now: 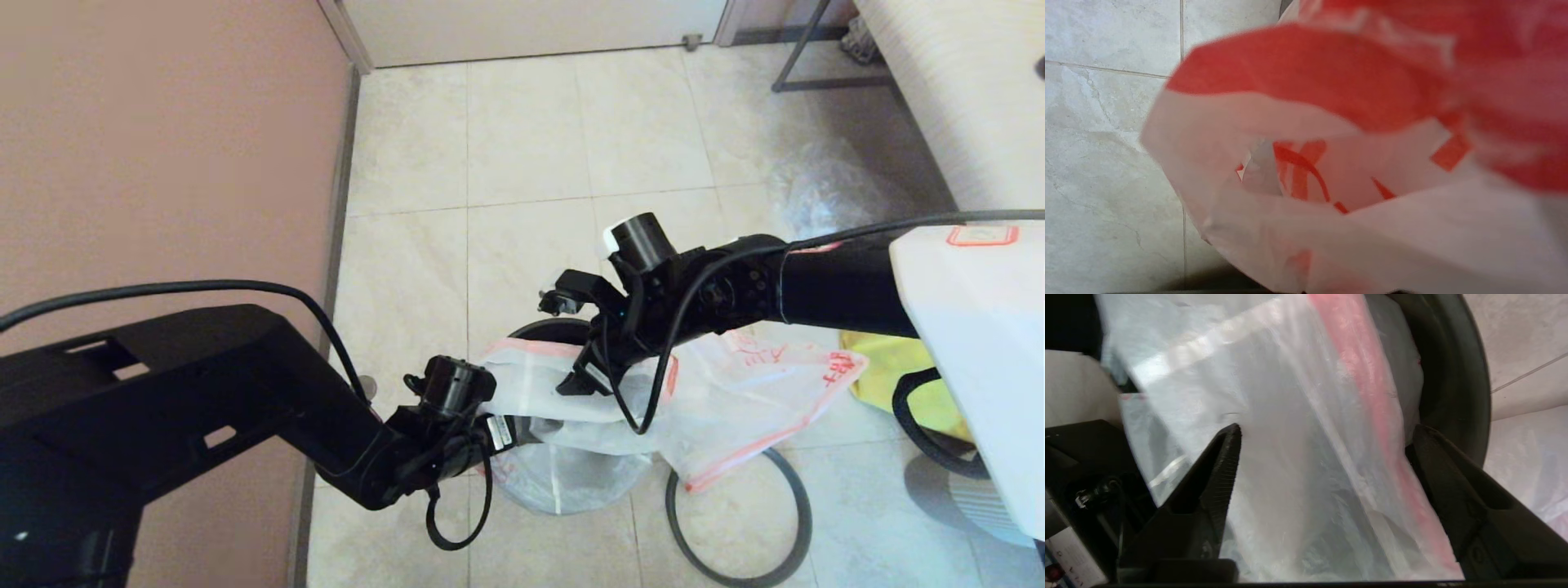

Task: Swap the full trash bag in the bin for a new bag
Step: Put the new garbage bag on the trash can

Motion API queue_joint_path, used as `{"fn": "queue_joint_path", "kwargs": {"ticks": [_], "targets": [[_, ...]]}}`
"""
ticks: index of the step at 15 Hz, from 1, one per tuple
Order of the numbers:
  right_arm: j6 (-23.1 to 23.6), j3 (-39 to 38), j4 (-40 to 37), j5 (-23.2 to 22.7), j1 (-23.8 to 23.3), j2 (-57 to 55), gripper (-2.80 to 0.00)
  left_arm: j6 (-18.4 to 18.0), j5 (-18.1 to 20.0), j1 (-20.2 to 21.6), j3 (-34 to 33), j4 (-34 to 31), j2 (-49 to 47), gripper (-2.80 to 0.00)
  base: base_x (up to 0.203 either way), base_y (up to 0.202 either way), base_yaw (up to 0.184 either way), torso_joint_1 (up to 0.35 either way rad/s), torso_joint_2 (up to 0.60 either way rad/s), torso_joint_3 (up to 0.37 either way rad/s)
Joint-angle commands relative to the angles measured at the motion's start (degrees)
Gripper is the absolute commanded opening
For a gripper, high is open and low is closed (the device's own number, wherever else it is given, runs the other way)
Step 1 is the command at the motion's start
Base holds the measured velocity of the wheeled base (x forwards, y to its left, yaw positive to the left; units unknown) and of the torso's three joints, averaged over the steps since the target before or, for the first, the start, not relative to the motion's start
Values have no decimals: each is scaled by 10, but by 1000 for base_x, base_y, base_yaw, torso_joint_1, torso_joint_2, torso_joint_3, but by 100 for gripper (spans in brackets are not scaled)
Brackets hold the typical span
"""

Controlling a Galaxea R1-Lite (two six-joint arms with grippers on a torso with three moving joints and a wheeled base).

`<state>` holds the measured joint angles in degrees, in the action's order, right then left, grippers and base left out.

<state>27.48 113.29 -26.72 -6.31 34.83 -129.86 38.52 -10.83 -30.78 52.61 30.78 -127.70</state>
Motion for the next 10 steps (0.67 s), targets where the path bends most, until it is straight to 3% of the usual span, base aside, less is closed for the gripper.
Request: {"fn": "queue_joint_path", "kwargs": {"ticks": [1, 9, 10], "targets": [[2, 1, 2, -6, -3, -9, 0, 2, -1, 0, 0, 2, -6, -280, 0, 0, 0, 0, 0, 0], [4, 0, -18, -11, -15, -27, 0, 3, -1, 1, 0, 2, -7, -280, 0, 0, 0, 0, 0, 0], [6, 0, -16, -11, -15, -28, -280, 3, -1, 1, 1, 2, -7, -280, 0, 0, 0, 0, 0, 0]]}}
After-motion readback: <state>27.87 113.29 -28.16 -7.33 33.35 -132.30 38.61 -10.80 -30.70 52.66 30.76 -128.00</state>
